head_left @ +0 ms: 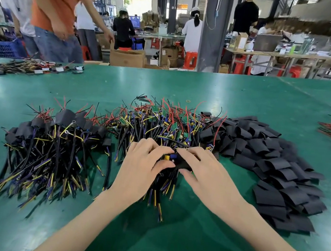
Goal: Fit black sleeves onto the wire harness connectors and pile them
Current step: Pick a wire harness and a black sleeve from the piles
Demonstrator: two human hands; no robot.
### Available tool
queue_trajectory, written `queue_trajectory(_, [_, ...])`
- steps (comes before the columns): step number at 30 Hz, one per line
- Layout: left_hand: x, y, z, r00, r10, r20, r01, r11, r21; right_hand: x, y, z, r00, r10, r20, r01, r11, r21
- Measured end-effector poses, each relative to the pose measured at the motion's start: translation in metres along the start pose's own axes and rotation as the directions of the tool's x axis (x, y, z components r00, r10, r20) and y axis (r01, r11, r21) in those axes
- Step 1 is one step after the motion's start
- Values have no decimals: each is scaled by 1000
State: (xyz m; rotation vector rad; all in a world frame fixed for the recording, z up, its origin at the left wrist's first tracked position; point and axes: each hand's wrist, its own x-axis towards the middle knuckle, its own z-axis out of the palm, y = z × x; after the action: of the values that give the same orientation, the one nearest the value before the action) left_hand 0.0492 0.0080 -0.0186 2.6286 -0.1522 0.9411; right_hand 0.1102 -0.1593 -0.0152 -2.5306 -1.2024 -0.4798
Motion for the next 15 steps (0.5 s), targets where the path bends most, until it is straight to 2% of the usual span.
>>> queue_trajectory(6, [1,-2,2,1000,12,-12,-13,998,-62,0,4,1,999,18,33,-21,996,91])
queue_trajectory(11, [1,-7,3,999,31,11,-30,993,-113,-1,9,4,1000,-15,20,12,990,139])
queue_trajectory(15, [1,-9,6,997,54,48,-49,995,-90,1,14,5,998,-54,22,49,985,168])
